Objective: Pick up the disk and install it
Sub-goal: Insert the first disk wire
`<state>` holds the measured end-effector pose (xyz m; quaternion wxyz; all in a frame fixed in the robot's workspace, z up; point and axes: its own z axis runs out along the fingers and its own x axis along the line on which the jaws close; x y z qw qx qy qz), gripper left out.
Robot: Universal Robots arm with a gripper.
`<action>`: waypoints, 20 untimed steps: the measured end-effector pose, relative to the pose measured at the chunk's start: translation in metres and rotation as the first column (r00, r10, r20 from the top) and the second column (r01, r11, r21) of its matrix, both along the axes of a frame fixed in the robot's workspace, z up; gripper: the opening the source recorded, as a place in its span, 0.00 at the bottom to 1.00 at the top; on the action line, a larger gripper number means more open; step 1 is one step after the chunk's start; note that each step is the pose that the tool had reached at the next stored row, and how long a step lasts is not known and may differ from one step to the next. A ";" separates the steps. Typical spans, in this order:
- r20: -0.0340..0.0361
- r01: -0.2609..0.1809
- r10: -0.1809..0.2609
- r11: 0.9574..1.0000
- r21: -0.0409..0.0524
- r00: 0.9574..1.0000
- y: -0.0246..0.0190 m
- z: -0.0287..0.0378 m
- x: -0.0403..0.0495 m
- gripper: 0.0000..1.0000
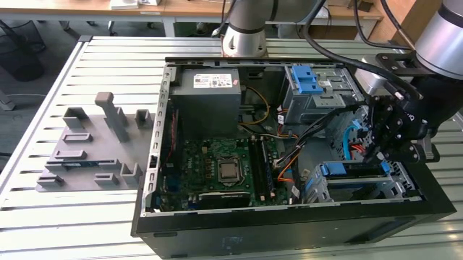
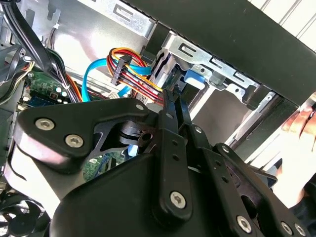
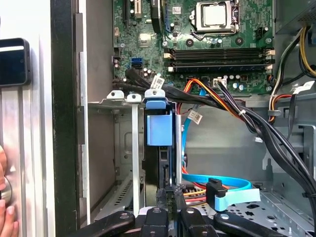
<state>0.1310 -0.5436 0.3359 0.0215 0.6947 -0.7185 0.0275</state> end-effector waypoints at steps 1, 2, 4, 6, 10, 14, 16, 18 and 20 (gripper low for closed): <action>0.000 0.000 0.000 1.000 0.000 1.000 0.0000 -0.0002 0.0000 0.16; 0.000 0.001 -0.001 1.000 0.000 1.000 0.0000 -0.0005 -0.0001 0.16; 0.000 0.001 -0.001 1.000 0.000 1.000 0.0000 -0.0009 -0.0002 0.16; 0.000 0.002 -0.002 1.000 0.000 1.000 0.0000 -0.0012 -0.0003 0.16; 0.000 0.004 -0.004 1.000 0.000 1.000 0.0000 -0.0021 -0.0003 0.16; 0.000 0.006 -0.006 1.000 0.000 1.000 -0.0003 -0.0028 -0.0003 0.16; 0.000 0.007 -0.007 1.000 0.000 1.000 -0.0003 -0.0032 -0.0003 0.16; 0.000 0.008 -0.008 1.000 0.000 1.000 -0.0004 -0.0036 -0.0003 0.16; 0.000 0.009 -0.009 1.000 0.000 1.000 -0.0004 -0.0040 -0.0003 0.16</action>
